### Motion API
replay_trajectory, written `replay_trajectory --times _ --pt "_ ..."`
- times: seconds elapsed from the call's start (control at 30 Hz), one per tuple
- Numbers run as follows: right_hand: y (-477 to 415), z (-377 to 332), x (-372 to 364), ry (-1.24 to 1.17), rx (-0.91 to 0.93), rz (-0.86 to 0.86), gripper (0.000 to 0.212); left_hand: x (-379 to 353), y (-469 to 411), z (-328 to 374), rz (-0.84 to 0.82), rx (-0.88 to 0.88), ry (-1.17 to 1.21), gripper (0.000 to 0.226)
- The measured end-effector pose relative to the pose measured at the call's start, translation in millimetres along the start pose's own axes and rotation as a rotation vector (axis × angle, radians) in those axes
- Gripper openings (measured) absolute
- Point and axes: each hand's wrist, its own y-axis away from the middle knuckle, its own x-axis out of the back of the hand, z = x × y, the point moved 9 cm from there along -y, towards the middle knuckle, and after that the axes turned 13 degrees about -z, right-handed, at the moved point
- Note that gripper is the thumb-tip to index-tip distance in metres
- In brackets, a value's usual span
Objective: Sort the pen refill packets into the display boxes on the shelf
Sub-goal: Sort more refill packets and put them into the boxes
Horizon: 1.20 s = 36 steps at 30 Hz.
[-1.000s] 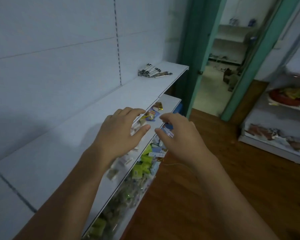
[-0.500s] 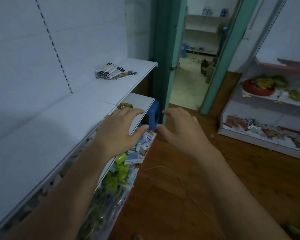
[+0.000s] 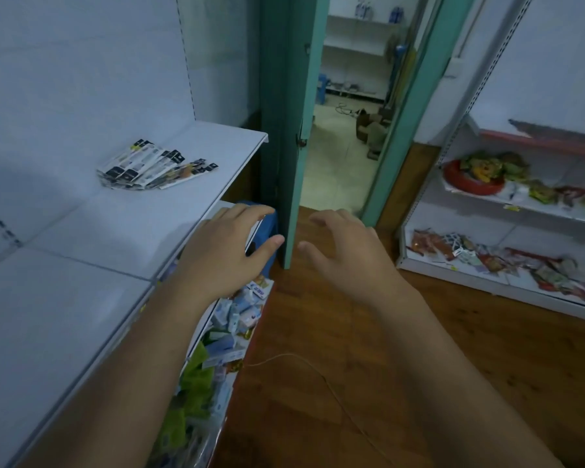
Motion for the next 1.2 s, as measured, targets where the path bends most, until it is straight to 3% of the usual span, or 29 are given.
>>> replay_trajectory --times 0.27,0.63,0.87,1.07,1.2 --pt "-110.6 62.7 4.8 -0.008 0.052 -0.01 0.052 -13.4 -115.5 -26.0 0.006 0.029 -0.033 0.053" --pt "-291.4 114.1 10.5 0.04 0.292 -0.102 0.056 -15.2 -255.1 -80.1 0.049 0.223 -0.105 0.062" --pt "-388.5 70.9 -11.5 -0.032 0.494 -0.203 0.05 20.6 -276.6 -144.7 0.128 0.422 -0.125 0.044" --pt "-463.8 14.6 -44.1 -0.196 0.594 -0.301 0.041 59.6 -275.2 -224.2 0.201 0.597 -0.103 0.045" --pt "-498.2 -24.8 -67.1 -0.283 0.661 -0.371 0.039 85.8 -258.5 -258.8 0.337 0.659 -0.058 0.042"
